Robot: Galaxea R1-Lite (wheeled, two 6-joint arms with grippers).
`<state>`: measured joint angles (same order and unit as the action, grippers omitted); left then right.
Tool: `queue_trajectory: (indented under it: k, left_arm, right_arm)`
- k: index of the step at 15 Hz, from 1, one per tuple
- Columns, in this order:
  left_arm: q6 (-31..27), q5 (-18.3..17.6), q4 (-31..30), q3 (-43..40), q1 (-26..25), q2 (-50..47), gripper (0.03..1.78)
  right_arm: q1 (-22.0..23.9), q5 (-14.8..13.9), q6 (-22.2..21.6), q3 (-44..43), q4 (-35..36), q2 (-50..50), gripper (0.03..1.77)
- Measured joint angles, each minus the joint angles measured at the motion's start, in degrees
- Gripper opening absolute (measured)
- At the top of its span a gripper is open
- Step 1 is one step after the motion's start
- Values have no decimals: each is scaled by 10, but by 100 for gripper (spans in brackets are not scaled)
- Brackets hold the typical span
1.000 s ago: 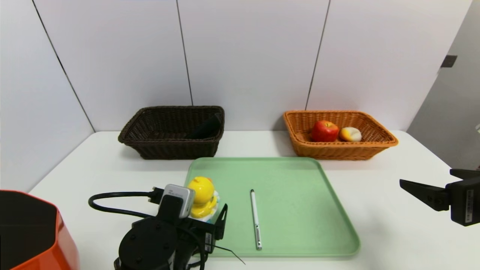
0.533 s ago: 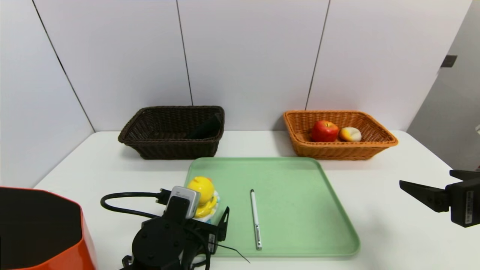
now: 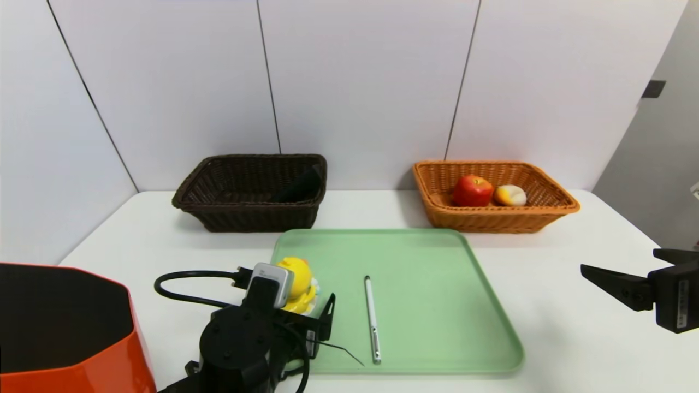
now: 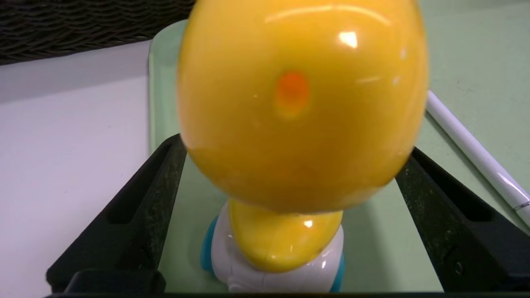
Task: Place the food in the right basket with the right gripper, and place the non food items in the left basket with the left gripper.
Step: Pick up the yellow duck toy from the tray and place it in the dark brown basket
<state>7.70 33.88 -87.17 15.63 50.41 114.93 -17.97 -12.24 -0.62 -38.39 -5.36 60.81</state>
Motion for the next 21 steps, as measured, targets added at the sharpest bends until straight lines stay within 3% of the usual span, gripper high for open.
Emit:
queue_trajectory:
  k: [9,15,21]
  left_arm:
    - [-1,-3,0,10,-14,15,169]
    - [1,-4,0,12,-20,22,90]
    - [0,-4,0,12,-21,20,88]
  right_arm:
    - [-1,2,0,14,0,-1,170]
    - [-1,2,0,16,0,-2,170]
    - [-1,2,0,18,0,-3,170]
